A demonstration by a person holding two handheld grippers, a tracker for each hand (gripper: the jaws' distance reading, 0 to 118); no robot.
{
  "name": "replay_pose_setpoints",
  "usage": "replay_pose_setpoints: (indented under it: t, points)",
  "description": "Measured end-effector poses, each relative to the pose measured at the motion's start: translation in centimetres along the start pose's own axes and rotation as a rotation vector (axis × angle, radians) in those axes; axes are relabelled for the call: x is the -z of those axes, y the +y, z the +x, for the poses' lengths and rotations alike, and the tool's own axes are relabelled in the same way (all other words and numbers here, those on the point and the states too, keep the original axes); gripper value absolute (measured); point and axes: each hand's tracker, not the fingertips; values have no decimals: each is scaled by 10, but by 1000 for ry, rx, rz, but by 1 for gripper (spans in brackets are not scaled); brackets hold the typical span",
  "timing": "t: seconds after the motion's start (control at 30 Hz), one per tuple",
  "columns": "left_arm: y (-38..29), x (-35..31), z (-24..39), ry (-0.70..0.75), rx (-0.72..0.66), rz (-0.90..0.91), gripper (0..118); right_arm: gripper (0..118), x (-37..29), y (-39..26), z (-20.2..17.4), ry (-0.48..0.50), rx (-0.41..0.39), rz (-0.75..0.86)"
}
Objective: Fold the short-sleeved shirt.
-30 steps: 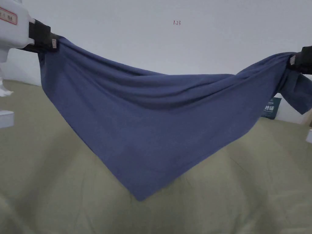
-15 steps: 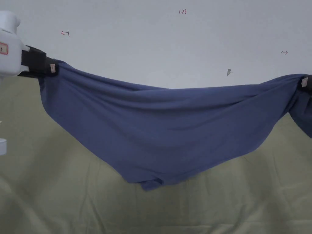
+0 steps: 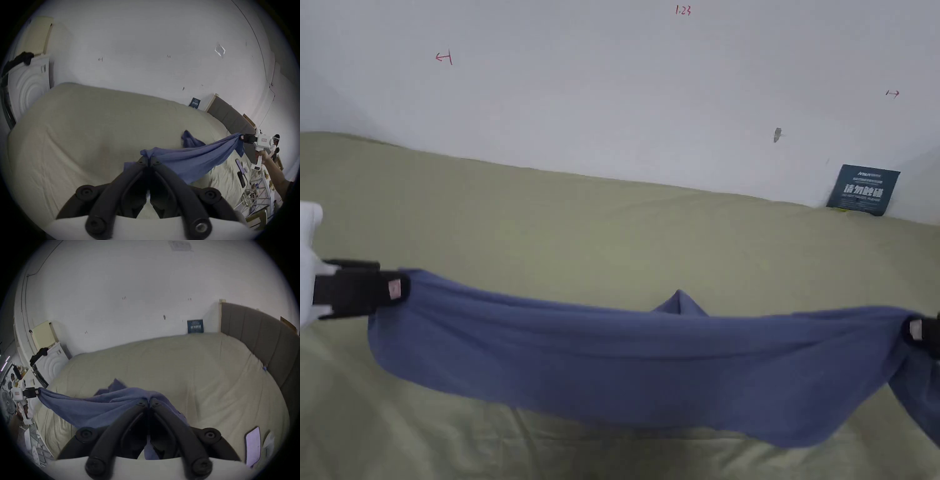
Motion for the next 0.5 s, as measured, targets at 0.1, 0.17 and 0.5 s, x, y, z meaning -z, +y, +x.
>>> replay_pose_setpoints:
  t: [0.1, 0.17, 0.5]
  points:
    - [-34, -8, -7, -15, -32, -52, 0, 2, -11, -32, 3, 10, 14, -38]
    - [-58, -16, -10, -21, -47, -87, 0, 2, -20, -52, 5, 22, 34, -68]
    - [-141, -44, -13, -71, -102, -183, 0, 2, -55, -126, 12, -6, 48, -189]
